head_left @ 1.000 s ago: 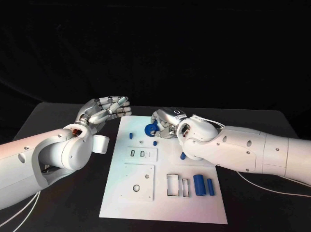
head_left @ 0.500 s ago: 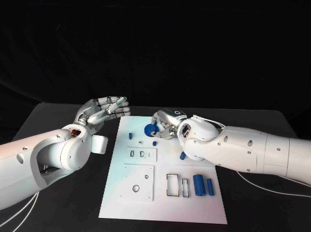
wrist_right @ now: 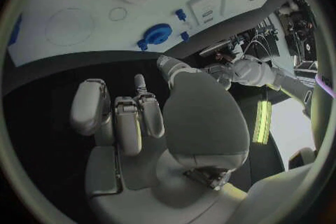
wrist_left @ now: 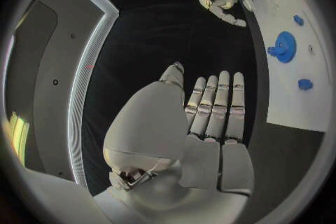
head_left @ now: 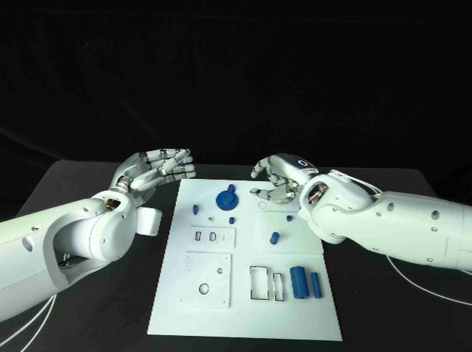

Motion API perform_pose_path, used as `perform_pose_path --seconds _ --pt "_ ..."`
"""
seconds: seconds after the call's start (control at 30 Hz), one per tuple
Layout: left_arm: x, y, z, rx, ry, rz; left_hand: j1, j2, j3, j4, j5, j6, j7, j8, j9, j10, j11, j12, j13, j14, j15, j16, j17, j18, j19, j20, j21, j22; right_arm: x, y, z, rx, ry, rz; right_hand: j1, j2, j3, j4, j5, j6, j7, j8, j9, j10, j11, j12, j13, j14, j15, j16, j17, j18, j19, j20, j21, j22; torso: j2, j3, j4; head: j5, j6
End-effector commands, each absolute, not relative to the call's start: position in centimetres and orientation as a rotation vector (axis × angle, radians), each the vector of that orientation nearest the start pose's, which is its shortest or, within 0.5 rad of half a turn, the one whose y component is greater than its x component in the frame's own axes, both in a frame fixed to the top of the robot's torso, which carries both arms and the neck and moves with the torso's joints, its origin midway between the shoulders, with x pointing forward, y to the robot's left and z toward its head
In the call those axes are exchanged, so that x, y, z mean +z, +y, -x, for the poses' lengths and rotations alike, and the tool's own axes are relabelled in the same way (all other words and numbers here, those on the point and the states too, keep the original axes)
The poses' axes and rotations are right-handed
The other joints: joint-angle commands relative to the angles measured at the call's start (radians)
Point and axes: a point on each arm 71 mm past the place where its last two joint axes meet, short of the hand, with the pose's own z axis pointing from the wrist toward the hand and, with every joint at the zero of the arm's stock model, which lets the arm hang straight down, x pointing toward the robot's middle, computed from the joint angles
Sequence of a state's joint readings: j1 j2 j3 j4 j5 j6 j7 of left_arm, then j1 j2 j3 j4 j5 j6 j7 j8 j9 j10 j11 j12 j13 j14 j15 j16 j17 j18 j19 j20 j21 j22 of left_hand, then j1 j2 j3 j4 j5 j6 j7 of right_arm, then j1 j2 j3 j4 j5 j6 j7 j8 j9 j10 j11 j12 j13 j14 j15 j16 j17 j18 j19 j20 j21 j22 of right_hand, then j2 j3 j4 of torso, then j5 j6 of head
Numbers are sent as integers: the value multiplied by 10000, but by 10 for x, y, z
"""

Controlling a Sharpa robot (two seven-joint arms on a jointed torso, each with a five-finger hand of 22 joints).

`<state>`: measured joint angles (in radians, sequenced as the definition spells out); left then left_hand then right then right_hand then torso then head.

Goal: Assemble the parts on the task board

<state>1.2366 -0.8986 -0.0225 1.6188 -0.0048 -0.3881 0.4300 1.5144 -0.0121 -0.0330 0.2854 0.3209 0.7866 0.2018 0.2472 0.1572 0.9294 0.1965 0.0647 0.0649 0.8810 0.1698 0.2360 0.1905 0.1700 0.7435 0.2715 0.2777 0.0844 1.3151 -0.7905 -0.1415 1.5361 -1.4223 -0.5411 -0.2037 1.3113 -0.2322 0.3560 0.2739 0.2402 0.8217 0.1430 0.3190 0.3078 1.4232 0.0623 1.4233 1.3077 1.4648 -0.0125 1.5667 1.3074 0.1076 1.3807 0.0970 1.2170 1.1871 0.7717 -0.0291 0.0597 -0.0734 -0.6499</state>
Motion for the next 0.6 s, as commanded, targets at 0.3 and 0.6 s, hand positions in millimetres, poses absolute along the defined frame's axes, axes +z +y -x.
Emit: perform_pose_path --seconds 0.3,0.6 --pt "-145 210 -482 -15873 13224 10613 22 68 -19 -42 58 -91 381 -25 14 -66 38 70 -2 -85 -15 14 16 100 -61 37 -52 -12 -153 -247 -480 8329 15417 -198 305 -165 -276 -66 345 184 -27 16 1 -549 -41 -535 -18 1009 -2 -16 2432 -7 -324 -45 -510 -402 -280 29 -225 -136 -35" --pt "-149 208 -484 -15980 13413 10752 29 110 -7 -29 59 -58 351 4 31 31 85 130 13 -21 -18 72 57 106 -33 37 -31 -14 -171 -290 -482 7600 15870 -733 415 -236 -411 -86 379 82 -7 -37 -31 -618 -26 -608 -105 1013 3 -14 2446 1 -349 -45 -597 -451 -386 34 -163 -143 -122"
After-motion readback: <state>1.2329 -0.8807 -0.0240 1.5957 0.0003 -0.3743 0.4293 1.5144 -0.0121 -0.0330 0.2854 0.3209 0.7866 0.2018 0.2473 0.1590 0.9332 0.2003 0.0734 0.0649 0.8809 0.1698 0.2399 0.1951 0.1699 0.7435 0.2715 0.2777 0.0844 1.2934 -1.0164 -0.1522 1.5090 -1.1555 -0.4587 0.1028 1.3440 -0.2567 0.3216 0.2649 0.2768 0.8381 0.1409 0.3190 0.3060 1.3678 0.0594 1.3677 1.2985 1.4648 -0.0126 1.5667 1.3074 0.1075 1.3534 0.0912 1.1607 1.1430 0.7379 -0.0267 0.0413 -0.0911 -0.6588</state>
